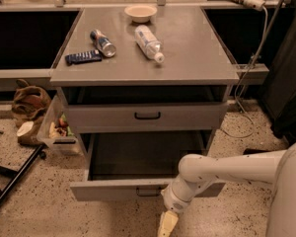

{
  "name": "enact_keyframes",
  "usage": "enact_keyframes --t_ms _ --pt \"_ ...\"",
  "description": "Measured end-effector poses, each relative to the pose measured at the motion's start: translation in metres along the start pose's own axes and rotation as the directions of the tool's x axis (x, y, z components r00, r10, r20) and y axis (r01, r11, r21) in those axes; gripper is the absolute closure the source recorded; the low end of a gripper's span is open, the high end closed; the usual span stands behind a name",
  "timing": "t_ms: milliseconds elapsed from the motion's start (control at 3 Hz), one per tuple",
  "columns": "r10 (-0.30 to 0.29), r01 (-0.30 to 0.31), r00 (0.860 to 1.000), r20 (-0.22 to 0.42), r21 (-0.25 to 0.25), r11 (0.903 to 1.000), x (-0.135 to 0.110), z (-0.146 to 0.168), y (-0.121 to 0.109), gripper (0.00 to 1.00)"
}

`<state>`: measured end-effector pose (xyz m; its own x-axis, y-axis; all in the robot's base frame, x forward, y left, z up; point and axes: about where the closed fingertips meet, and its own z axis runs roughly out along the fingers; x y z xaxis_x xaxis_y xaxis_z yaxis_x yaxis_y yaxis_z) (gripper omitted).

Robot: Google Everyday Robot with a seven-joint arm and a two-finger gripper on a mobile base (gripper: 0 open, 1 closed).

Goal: Close middle drawer

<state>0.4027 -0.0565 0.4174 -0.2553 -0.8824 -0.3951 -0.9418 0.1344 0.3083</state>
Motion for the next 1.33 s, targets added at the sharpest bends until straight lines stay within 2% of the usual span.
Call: enact_keyframes --t_ms 333,667,1000,1333 --pt "0.007 -0.007 1.000 0.029 0.003 1.0000 0.001 -0.003 -0.010 0.00" --pt "0.034 -0.036 0.994 0.103 0.013 0.9993 0.001 -0.013 -0.040 0.00" --pt "0.051 -0.063 0.985 0.166 0.069 0.9956 -0.016 -0.035 -0.089 0.00" --pt "0.051 -0.063 0.985 0.166 0.069 0.9956 -0.016 -0.035 -0.089 0.00"
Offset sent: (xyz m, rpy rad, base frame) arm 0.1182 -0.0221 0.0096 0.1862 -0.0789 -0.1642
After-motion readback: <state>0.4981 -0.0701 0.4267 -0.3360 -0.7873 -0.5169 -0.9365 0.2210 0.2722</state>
